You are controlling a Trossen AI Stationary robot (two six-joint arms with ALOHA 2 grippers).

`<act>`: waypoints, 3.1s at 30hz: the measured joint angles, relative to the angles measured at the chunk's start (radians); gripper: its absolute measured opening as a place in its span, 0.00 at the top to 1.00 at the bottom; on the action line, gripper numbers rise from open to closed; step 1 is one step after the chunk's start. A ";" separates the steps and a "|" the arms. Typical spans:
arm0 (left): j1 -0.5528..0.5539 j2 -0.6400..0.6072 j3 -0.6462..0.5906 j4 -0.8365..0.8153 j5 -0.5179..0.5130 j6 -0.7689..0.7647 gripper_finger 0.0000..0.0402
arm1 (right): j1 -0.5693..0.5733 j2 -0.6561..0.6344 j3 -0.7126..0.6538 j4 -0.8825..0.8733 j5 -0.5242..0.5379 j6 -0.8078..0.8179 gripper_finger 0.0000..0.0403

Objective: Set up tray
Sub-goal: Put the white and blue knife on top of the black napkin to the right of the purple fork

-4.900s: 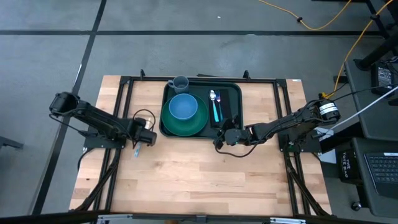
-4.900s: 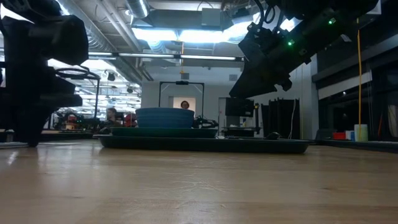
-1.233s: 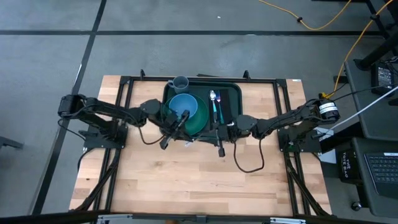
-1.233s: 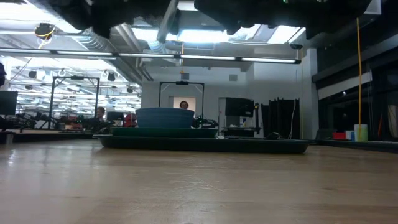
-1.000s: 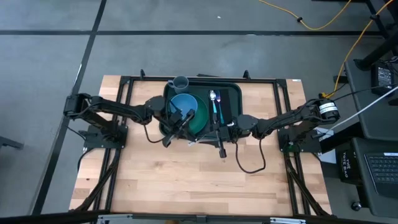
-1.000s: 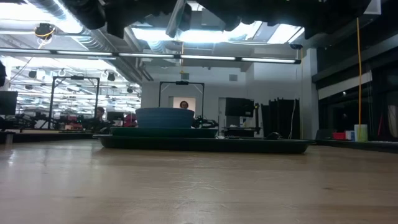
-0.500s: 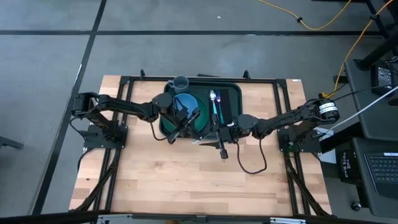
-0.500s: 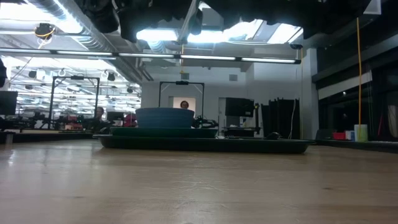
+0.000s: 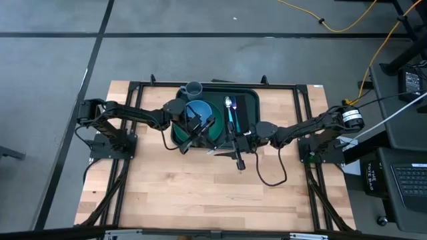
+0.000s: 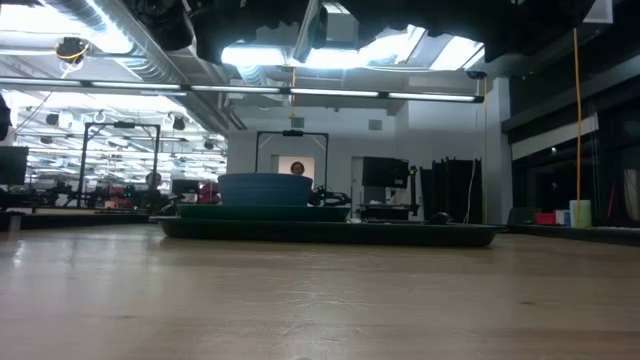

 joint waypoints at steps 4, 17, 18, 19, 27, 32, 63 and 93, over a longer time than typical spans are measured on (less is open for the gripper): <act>0.000 -0.001 0.000 0.004 0.000 0.004 0.99 | 0.000 0.000 0.000 0.014 -0.001 -0.015 0.67; -0.001 -0.004 0.002 0.036 0.010 0.029 0.99 | 0.000 0.000 0.037 0.006 -0.052 -0.021 0.67; -0.001 -0.005 0.002 0.037 0.009 0.029 0.99 | 0.000 0.000 0.039 0.005 -0.052 -0.021 0.67; -0.001 -0.005 0.002 0.037 0.010 0.029 0.99 | 0.000 0.000 0.042 -0.002 -0.053 -0.021 0.67; -0.022 -0.003 0.001 0.030 0.002 0.067 0.99 | -0.012 0.000 0.048 -0.033 -0.072 0.019 0.67; -0.031 0.001 -0.001 0.020 -0.015 0.072 0.99 | -0.023 0.000 0.051 -0.083 -0.073 0.034 0.67; -0.013 0.006 -0.001 0.026 0.001 0.090 0.99 | -0.038 -0.002 0.049 -0.086 -0.118 0.031 0.91; -0.014 -0.109 -0.001 -0.218 -0.039 0.083 0.66 | -0.037 -0.015 0.049 -0.090 -0.102 0.113 0.92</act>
